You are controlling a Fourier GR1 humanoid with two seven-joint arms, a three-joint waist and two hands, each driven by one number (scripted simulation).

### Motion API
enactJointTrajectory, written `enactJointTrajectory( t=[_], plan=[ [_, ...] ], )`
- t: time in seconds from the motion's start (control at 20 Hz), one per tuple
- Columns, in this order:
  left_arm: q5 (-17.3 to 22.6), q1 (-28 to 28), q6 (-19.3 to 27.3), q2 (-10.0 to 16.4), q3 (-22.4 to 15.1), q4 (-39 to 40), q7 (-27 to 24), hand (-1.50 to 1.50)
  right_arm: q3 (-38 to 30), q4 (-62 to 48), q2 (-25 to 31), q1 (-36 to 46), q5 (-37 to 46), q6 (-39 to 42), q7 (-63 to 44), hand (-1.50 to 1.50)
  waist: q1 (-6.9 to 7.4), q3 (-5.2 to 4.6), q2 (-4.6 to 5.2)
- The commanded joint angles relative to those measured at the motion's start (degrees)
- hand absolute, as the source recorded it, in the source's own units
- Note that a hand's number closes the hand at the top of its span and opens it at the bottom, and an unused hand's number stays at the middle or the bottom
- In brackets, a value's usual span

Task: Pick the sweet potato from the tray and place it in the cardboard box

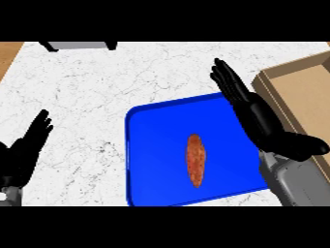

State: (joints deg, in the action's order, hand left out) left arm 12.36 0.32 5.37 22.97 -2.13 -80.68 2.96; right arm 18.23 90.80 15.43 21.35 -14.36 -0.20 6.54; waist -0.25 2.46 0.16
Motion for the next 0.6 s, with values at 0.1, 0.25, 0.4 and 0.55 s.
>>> enactJointTrajectory(
  t=[0.1, 0.25, 0.4, 0.55],
  plan=[
    [2.19, -2.27, 2.74, -1.57, 2.65, -4.91, 0.88, 0.0, -11.23, -1.48, 1.26, -10.39, -2.88, -9.06, 0.26, 1.5, -2.12, -2.3, -0.65],
    [4.31, -3.67, 4.47, -3.35, 4.99, -6.91, -0.91, 0.0, -21.49, -5.63, 1.44, -15.77, -5.09, -18.4, -1.69, 1.5, -4.88, -2.3, -0.86],
    [4.36, -3.63, 4.92, -6.31, 1.89, -9.14, 0.59, 0.0, -16.43, -12.55, 7.48, -22.03, 7.75, -23.11, -6.55, 1.5, -2.67, -2.5, -0.42],
    [3.27, -5.33, 6.58, -8.33, -0.48, -9.73, 3.53, 0.0, -14.81, -9.5, 3.67, -25.64, 13.86, -29.36, 3.96, -1.5, -1.06, -2.45, -0.33]
  ],
)
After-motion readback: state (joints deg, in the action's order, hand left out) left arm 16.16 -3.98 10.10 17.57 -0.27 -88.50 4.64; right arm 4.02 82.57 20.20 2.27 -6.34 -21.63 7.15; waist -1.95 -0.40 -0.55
